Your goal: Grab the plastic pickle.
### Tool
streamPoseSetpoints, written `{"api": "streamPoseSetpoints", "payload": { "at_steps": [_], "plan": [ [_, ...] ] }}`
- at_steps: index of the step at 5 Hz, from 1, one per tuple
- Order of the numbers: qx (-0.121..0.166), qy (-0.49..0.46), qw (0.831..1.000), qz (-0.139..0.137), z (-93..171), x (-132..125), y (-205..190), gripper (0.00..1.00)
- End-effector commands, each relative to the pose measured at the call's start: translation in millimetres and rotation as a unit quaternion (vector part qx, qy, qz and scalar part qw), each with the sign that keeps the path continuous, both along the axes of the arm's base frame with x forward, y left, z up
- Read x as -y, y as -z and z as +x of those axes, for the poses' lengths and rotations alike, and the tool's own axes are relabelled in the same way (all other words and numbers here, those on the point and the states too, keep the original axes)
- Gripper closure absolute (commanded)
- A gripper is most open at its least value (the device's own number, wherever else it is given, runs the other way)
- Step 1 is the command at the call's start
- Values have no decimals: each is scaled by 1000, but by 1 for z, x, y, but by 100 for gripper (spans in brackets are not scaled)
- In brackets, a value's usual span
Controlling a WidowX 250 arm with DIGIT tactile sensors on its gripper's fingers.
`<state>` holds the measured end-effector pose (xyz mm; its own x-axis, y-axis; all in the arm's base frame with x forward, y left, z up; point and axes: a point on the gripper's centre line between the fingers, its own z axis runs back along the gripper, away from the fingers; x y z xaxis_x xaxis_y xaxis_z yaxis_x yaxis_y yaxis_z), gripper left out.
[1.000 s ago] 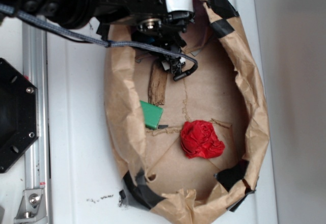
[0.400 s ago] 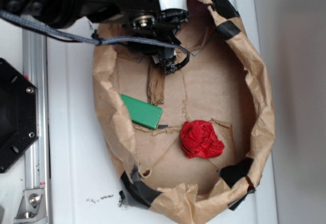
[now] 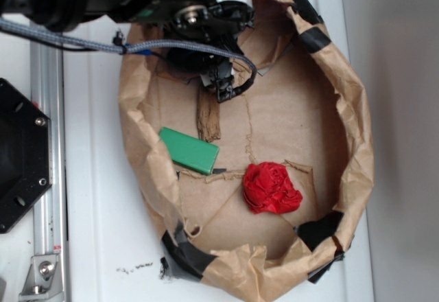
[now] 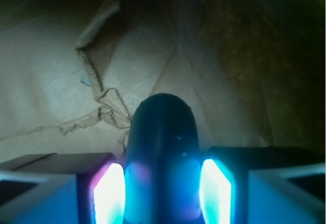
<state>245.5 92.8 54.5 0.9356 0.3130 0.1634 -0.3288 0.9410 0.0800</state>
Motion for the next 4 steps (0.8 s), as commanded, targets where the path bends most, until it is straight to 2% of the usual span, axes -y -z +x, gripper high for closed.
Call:
{"api": "streamPoseSetpoints", "payload": {
  "at_steps": [1, 2, 4],
  "plan": [
    [78, 108, 991, -22, 29, 48, -111, 100],
    [81, 148, 985, -43, 35, 58, -124, 100],
    [59, 168, 983, -52, 31, 56, -105, 100]
  ]
}}
